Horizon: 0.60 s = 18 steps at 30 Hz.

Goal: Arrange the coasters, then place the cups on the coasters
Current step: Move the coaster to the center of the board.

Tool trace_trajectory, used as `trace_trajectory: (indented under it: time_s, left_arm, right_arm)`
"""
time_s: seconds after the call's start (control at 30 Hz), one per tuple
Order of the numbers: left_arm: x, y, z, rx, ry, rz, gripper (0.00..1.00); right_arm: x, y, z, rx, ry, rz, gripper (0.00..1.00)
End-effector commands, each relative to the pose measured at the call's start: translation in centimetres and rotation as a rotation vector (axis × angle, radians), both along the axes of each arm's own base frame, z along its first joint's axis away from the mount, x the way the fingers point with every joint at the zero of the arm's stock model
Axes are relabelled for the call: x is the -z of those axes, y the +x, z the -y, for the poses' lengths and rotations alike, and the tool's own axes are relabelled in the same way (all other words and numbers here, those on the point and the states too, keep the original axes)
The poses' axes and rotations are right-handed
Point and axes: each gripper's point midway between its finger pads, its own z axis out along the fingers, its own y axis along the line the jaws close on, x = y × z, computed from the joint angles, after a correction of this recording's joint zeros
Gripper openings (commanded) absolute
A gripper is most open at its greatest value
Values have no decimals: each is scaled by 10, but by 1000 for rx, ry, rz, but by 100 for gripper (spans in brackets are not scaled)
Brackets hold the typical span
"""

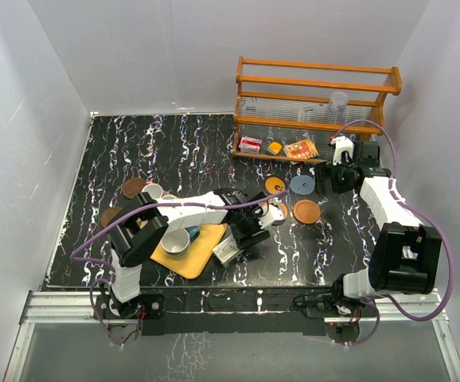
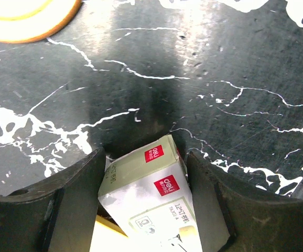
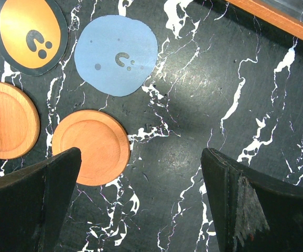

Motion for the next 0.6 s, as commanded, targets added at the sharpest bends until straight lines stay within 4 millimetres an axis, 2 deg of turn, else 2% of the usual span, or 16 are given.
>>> trace_trajectory:
  time_s: [0.0, 0.37, 0.57]
  left_arm:
    - [-23, 23, -26, -59, 16, 64, 61]
    - [-47, 35, -37, -80, -43, 23, 72]
    - [-69, 47, -42, -110, -103, 14, 79]
  right_arm:
    - [-9, 10, 3, -1, -6, 37, 98]
    - [-5, 10, 3, -1, -4, 23, 98]
    - [-4, 11, 3, 0, -3, 21, 98]
